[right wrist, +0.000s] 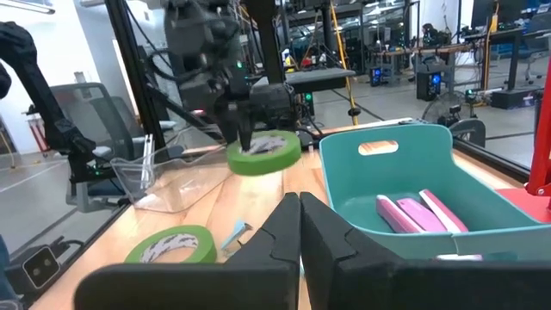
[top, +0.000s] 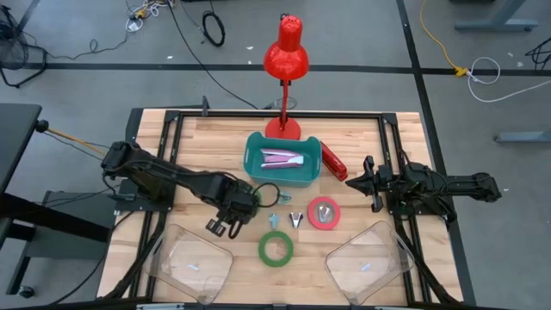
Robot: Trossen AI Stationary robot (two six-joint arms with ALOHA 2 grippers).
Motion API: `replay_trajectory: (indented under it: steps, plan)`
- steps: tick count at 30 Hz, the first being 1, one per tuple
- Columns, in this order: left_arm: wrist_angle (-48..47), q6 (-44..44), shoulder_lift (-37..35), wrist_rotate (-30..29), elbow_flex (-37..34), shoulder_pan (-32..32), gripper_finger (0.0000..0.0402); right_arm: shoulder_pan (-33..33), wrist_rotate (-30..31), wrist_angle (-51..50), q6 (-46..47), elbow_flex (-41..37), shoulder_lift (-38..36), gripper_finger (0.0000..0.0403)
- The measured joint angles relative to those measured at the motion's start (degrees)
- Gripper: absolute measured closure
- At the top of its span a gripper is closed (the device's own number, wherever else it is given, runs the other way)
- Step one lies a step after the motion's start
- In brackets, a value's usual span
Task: Pick and place Stapler, Stapler remover, tape
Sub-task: Put the top green tape in the left transparent bin
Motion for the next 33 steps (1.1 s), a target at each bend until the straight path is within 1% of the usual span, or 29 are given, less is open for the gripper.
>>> replay_trajectory:
  steps: [3,7,12,16,19,22,27,30,33]
  plan:
    - [-3.91,-0.05,-0.45,1.49,2.95,-0.77,0.0297,0.02,0.0,0.0,-0.01,0.02,0.0,0.0396]
    - [-6.34,-0.97,-1.86,3.81,5.51,-2.69,0.0297,0.0,0.0,0.03,0.0,0.01,0.02,0.0396]
    - [-6.9,-3.21,-5.01,5.99,5.55,-5.71,0.0297,0.02,0.0,0.02,0.0,0.01,0.02,0.0396]
    - [-8.11,-5.4,-7.26,6.11,5.55,-8.01,0.0297,0.0,0.0,0.02,-0.01,0.0,0.02,0.0396]
    - [-8.29,-8.27,-9.23,6.16,4.24,-9.6,0.0297,0.01,0.02,0.0,0.01,0.0,0.02,0.0396]
    - [-8.25,-11.99,-12.02,6.18,1.3,-11.47,0.0297,0.0,0.02,0.0,0.0,0.0,0.02,0.0396]
    - [-8.33,-15.72,-16.94,6.31,-3.41,-16.42,0.0298,0.02,0.02,0.0,-0.01,0.02,0.02,0.0396]
    - [-8.41,-17.64,-18.92,6.46,-4.18,-19.29,0.0298,0.02,0.01,0.0,-0.01,0.0,0.02,0.0396]
    - [-8.62,-18.1,-20.34,8.05,-4.59,-21.94,0.0298,0.02,0.0,0.0,-0.01,0.01,0.02,0.0396]
